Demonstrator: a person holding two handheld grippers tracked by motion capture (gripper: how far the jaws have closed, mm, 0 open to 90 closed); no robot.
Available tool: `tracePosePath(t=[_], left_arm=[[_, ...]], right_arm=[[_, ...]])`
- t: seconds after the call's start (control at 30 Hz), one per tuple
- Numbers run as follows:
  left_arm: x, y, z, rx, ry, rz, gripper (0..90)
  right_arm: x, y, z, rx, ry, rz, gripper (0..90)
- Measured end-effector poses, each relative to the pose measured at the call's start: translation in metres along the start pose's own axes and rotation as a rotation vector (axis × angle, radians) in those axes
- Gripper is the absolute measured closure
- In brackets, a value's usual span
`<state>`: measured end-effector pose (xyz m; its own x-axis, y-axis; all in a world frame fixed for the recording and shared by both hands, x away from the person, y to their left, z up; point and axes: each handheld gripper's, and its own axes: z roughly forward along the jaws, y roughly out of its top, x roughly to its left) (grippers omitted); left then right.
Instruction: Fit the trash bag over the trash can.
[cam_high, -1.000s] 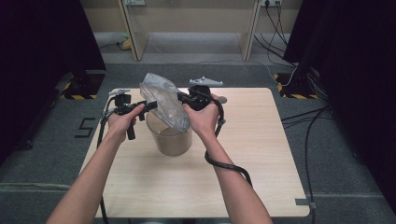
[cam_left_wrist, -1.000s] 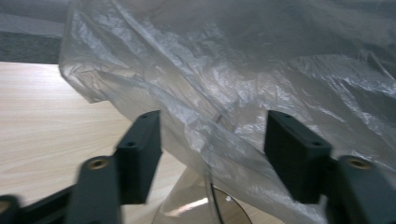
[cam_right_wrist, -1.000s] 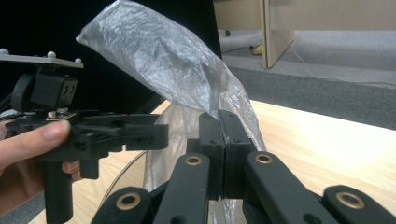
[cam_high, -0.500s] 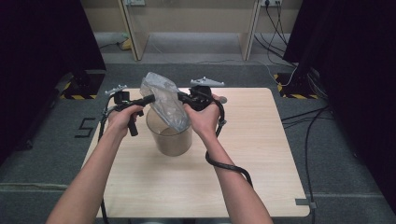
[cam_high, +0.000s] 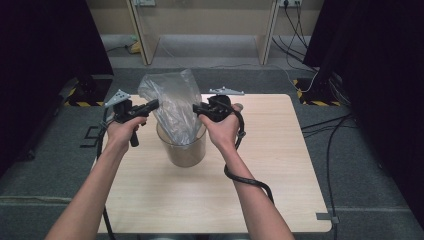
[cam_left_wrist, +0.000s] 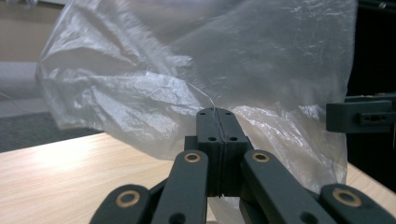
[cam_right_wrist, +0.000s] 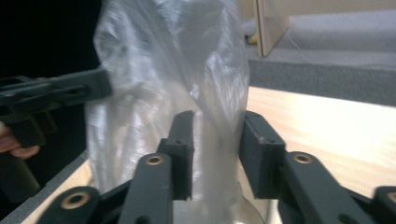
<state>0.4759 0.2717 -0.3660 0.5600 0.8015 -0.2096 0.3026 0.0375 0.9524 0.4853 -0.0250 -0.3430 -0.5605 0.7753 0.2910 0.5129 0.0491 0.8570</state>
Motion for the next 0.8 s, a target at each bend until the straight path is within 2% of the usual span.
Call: tracePosePath(t=[0.13, 0.2, 0.27, 0.43, 0.57, 0.63, 0.73, 0.8], left_arm=[[-0.004, -0.003, 0.000, 0.021, 0.000, 0.056, 89.5], [-0.006, -0.004, -0.001, 0.027, -0.011, 0.065, 89.3], [-0.007, -0.004, -0.002, 0.039, -0.002, 0.093, 89.2], [-0.006, -0.004, -0.006, 0.049, 0.003, 0.109, 89.3], [-0.010, -0.004, -0.006, 0.067, -0.001, 0.137, 88.0], [-0.011, -0.004, -0.007, 0.062, 0.015, 0.141, 79.8], [-0.011, -0.002, -0.010, 0.046, 0.069, 0.087, 51.6], [-0.010, -0.001, -0.012, 0.042, 0.084, 0.080, 42.4]], right_arm=[[-0.006, 0.001, -0.003, 0.005, -0.013, 0.005, 58.3], [-0.008, 0.003, -0.004, -0.003, -0.020, 0.009, 54.8], [-0.009, 0.006, -0.007, -0.011, -0.034, 0.010, 52.1], [-0.013, 0.004, -0.013, 0.007, -0.063, 0.012, 46.9], [-0.014, 0.004, -0.018, -0.026, -0.074, 0.005, 46.1], [-0.013, 0.006, -0.019, -0.034, -0.071, -0.006, 46.1], [-0.011, 0.008, -0.019, -0.033, -0.073, -0.016, 46.1], [-0.013, 0.008, -0.018, -0.032, -0.080, -0.010, 46.1]])
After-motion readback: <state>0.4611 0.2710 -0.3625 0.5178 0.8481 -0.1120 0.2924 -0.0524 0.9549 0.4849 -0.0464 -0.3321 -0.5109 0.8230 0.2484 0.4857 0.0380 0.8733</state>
